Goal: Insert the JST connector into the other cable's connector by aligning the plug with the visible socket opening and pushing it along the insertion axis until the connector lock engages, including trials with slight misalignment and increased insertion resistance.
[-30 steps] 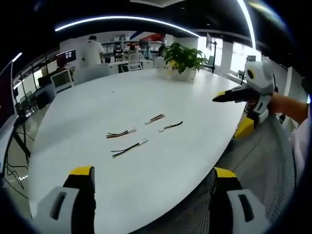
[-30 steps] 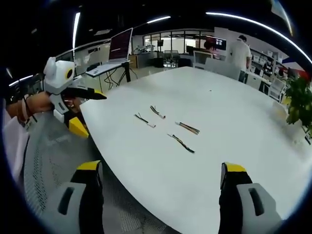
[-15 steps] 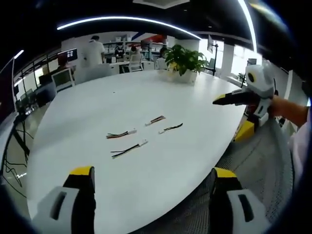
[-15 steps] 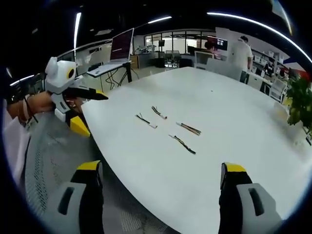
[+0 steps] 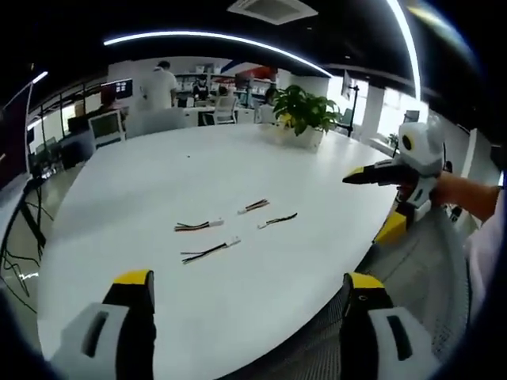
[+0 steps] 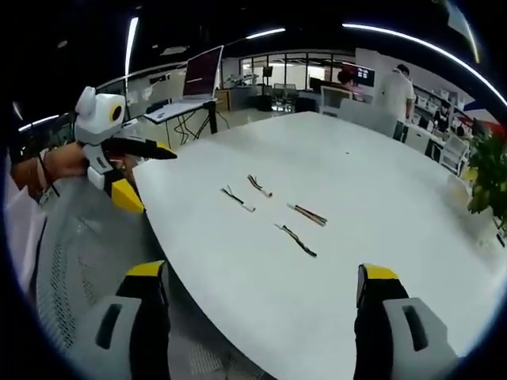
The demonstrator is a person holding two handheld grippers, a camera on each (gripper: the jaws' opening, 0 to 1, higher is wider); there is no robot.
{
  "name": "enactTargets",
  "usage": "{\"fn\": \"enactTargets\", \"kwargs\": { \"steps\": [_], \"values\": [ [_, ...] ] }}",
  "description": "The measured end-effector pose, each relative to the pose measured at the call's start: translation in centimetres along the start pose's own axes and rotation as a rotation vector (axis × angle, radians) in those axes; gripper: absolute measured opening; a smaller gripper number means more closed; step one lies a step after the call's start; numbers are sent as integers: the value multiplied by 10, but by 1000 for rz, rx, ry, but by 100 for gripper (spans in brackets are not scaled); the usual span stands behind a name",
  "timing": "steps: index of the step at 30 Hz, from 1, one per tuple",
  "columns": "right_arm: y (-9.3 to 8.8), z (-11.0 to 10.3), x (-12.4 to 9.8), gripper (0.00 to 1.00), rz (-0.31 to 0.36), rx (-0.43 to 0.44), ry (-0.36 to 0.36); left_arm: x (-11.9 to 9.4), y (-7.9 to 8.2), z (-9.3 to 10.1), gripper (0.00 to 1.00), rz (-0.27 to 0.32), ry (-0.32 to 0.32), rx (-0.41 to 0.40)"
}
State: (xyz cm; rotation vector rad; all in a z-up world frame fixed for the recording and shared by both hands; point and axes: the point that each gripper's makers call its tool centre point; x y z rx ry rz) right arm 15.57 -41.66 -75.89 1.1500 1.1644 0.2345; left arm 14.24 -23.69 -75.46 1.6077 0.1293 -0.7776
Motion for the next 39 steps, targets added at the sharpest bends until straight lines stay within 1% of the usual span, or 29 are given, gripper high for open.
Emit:
{"fn": "enactTargets", "kwargs": {
  "steps": [2,3,9,14,18,20,24,29,31,33,34,36,39],
  "values": [
    [1,1,0,97,3,0,2,0,0,-4,98,-11,8,34],
    [3,1,0,97,7,4,4,0,0,-5,98,-12,12,38],
    [10,8,0,96,32,14,-8,-2,4,-18,98,-14,21,33],
    [14,12,2,95,33,8,-14,-2,5,-21,99,-14,21,40],
    [16,14,4,95,34,7,-12,2,4,-24,98,-20,16,47],
    [17,14,5,94,35,4,-11,3,0,-24,98,-41,8,42],
    [23,21,3,88,60,-13,-27,4,1,-26,98,-46,4,47],
    [37,32,2,86,114,-1,-27,7,13,-36,98,-21,20,51],
    [40,36,3,86,121,-4,-23,11,20,-41,98,-11,25,59],
    [44,39,5,85,124,-12,-22,15,26,-45,98,-3,31,84],
    [45,40,6,85,124,-15,-20,16,28,-45,98,-1,32,88],
    [46,39,9,85,119,-18,-12,20,35,-50,98,8,35,99],
    [49,37,14,84,119,-22,4,25,44,-50,98,25,28,113]
  ]
}}
Point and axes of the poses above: the point that each gripper's makers call its tool centre point, and the gripper's own axes: x roughly forward along the fingers, z roughly to its right, y roughly out of its top, and after that the axes turned 6 degrees about y, right-handed
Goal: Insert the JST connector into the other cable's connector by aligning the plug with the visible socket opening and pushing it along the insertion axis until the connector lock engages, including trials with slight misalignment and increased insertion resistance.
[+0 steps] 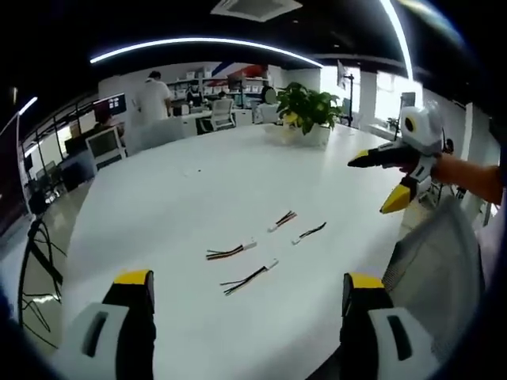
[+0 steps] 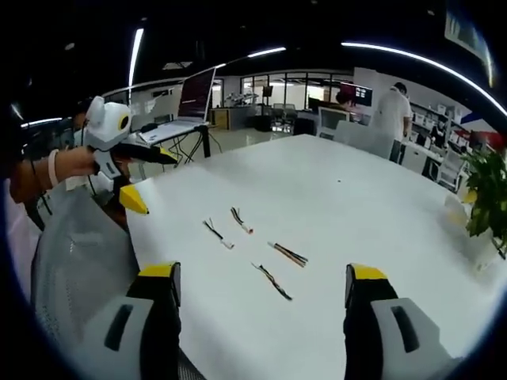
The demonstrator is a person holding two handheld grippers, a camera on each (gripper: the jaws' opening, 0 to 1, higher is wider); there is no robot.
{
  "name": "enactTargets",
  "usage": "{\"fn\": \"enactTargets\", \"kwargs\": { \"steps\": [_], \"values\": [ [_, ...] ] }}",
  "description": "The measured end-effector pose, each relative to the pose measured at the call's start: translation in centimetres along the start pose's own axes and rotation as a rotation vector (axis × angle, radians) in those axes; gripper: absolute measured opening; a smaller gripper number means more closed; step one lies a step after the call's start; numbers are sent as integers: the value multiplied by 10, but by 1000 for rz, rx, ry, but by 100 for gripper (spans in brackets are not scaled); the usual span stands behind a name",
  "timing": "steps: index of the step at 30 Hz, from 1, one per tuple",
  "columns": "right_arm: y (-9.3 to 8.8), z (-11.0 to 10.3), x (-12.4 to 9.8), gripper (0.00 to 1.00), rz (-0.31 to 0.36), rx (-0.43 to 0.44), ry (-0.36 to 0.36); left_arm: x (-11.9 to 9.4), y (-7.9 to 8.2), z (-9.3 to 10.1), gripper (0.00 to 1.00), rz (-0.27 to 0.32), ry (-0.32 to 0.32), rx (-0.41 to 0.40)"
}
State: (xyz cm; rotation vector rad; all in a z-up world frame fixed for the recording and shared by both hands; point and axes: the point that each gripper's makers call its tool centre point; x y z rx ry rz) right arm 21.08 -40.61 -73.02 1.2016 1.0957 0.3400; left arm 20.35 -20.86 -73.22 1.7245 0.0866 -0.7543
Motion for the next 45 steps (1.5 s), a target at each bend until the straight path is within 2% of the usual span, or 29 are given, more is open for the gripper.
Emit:
{"fn": "enactTargets", "kwargs": {
  "steps": [7,12,15,24,30,34,41,45],
  "values": [
    [3,-1,10,81,-9,-15,27,9,2,8,93,-1,-52,21],
    [7,3,18,80,-19,-30,41,14,2,5,93,-2,-47,6],
    [5,3,22,74,-51,-4,61,16,1,1,89,-16,-42,10],
    [8,6,33,69,-68,-38,99,23,3,-5,86,-19,-59,-10],
    [6,12,41,66,-80,-51,112,30,3,-5,85,-28,-74,16],
    [7,16,43,67,-68,-39,118,34,-1,-5,81,-61,-81,55],
    [8,25,46,65,-65,-37,121,42,-1,-3,78,-69,-104,66],
    [6,27,50,64,-75,-48,132,46,3,-3,75,-52,-121,56]
  ]
}}
Point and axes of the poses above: the point that each gripper's makers call its tool centre point, and the gripper's own axes: x roughly forward along the fingers, z roughly to its right, y roughly out of its top, and after that the axes turned 6 degrees about y, right-handed
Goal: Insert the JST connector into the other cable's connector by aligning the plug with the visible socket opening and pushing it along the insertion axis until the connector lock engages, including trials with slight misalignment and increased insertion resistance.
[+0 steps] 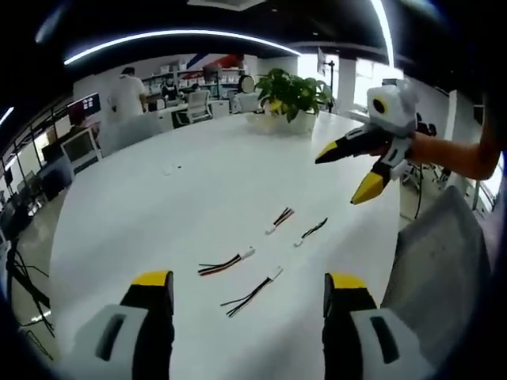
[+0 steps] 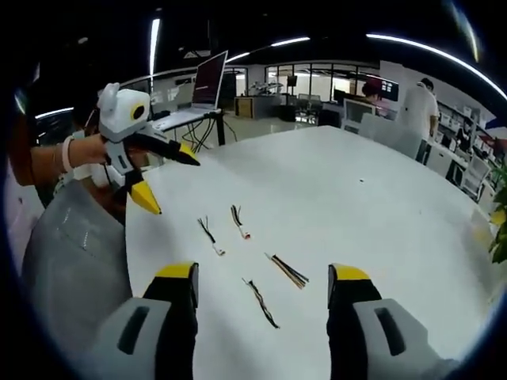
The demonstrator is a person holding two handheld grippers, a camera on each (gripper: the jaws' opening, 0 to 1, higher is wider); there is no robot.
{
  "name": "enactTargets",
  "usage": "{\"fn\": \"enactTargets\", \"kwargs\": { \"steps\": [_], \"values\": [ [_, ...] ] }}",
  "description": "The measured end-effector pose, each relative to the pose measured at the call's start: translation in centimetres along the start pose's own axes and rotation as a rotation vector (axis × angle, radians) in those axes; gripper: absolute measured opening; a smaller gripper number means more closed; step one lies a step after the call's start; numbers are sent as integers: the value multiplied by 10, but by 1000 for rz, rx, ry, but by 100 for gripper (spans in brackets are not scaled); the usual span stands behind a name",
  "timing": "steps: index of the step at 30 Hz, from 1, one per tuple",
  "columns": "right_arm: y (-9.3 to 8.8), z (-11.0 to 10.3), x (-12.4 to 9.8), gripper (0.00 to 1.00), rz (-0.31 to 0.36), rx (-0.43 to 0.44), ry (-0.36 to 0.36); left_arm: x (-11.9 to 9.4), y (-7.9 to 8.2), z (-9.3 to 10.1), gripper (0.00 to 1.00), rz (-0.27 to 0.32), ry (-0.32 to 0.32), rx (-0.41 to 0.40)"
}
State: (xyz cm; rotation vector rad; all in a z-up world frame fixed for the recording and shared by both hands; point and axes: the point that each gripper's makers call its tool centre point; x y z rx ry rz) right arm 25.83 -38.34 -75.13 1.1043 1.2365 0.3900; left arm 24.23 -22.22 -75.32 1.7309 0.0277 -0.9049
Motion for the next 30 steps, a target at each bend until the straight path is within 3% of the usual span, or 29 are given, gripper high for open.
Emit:
{"fn": "enactTargets", "kwargs": {
  "steps": [10,30],
  "values": [
    [-5,10,15,57,-21,-13,18,15,-1,-6,65,2,-25,-12],
    [-11,32,44,54,-48,-46,65,54,1,-29,62,28,-45,33]
  ]
}}
Point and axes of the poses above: the point that each gripper's makers call its tool centre point, and the gripper's own axes: x roughly forward along the fingers, z roughly to its right, y roughly out of its top, and after that the axes turned 6 degrees about y, right-handed
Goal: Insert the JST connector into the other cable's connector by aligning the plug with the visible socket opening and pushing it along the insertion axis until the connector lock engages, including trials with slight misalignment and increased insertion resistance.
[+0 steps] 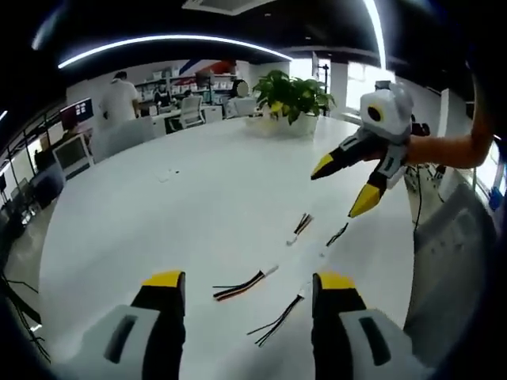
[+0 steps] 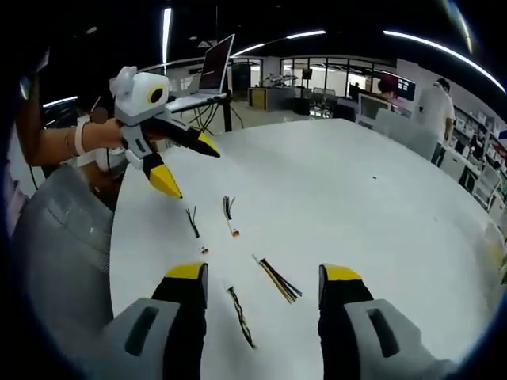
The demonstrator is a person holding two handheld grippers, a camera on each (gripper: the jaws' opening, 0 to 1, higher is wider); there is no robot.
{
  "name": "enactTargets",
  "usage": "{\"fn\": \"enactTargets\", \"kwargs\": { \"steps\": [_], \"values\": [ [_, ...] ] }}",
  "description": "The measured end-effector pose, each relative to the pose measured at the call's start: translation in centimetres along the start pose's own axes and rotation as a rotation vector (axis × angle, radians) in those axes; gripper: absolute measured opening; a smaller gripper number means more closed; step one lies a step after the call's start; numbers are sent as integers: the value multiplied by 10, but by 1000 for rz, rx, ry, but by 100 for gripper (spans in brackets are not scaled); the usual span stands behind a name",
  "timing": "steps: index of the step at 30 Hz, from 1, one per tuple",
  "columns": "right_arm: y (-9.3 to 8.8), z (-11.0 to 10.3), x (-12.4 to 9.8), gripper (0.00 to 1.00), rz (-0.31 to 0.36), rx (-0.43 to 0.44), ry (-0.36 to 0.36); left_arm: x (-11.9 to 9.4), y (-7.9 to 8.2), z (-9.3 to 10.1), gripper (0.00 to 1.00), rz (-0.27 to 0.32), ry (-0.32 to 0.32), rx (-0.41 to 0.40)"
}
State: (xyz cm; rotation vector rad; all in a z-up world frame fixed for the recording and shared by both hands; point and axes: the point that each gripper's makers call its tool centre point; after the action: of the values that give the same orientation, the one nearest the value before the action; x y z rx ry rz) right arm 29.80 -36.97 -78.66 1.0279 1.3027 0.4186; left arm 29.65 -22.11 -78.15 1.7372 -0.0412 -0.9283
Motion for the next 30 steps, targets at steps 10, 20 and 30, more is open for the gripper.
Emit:
{"fn": "enactTargets", "kwargs": {
  "steps": [10,20,30],
  "values": [
    [-1,9,11,52,-4,-32,15,13,-12,-3,60,-27,-13,22],
    [-5,8,26,45,-4,-90,71,24,-10,-2,49,8,-76,67],
    [-16,6,41,40,42,-61,148,34,-23,5,41,-30,-126,93]
  ]
}}
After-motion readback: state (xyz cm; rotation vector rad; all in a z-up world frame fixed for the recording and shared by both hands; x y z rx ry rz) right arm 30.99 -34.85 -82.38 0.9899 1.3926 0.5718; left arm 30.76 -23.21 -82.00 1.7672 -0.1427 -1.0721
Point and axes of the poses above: the point that each gripper's makers call its tool centre point, and the gripper's own axes: x roughly forward along the fingers, z roughly to its right, y roughly out of its top, and after that the axes turned 6 degrees about y, right-handed
